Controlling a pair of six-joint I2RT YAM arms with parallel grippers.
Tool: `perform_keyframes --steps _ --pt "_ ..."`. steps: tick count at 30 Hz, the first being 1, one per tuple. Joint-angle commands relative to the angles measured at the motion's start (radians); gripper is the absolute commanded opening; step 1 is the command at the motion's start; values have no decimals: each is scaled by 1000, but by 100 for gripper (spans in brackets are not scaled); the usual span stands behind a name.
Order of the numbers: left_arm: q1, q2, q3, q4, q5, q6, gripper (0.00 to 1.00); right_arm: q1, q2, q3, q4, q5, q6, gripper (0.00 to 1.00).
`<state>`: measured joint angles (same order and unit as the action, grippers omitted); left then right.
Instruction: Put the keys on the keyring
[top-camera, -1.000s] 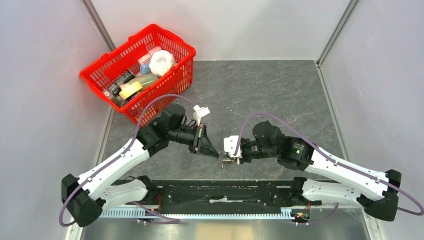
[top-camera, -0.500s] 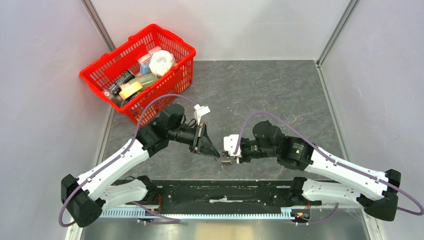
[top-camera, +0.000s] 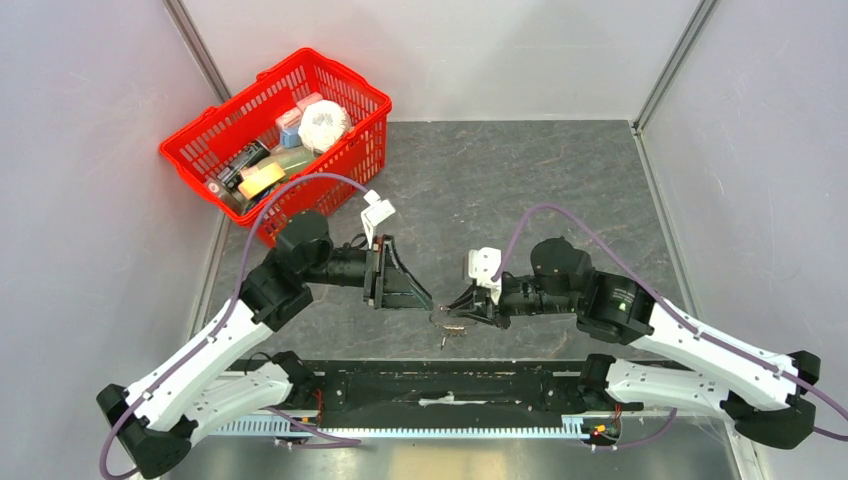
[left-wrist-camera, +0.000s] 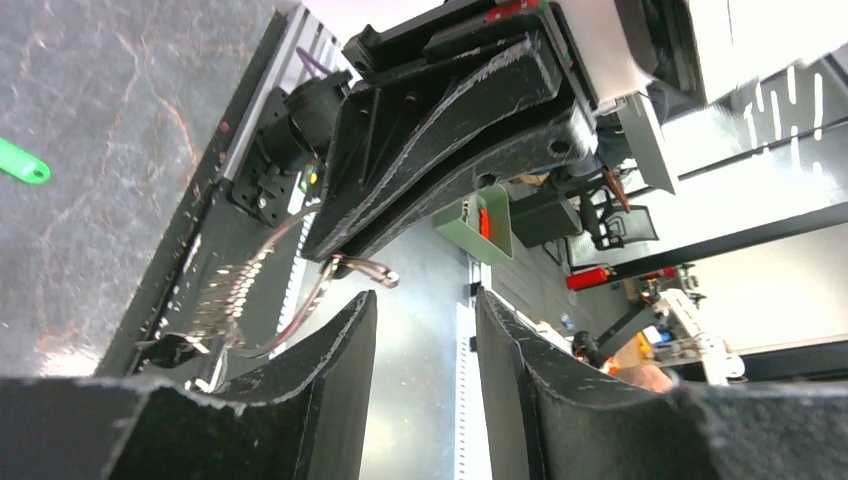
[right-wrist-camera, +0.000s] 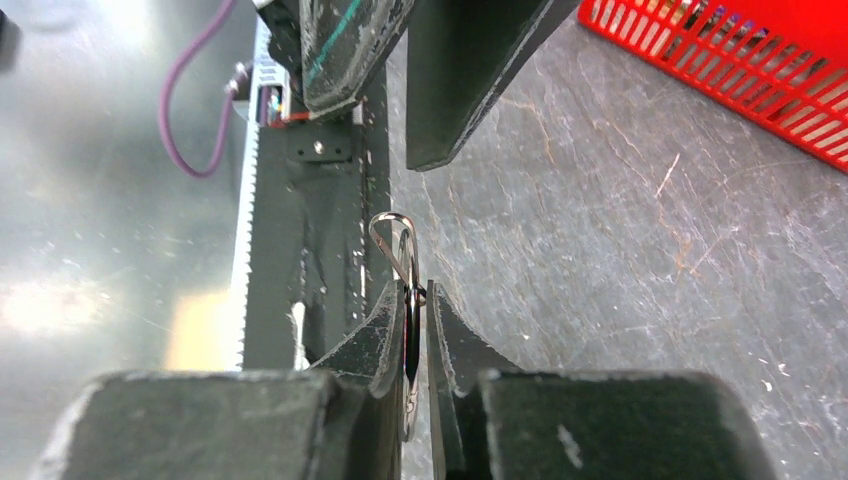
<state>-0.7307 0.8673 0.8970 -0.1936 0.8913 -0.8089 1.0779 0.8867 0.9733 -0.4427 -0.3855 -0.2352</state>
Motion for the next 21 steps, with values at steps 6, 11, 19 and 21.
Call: perform_keyframes --steps 6,11,19,21 --pt "-3 -93 -4 184 -54 112 49 5 6 144 24 -38 366 0" --pt "-2 -148 -49 285 -56 136 52 5 40 186 33 -29 541 0" --pt "-3 -207 -104 343 -87 174 57 5 41 194 143 -9 780 0" --pt "-3 -222 -122 353 -107 185 57 5 42 193 173 -9 817 0"
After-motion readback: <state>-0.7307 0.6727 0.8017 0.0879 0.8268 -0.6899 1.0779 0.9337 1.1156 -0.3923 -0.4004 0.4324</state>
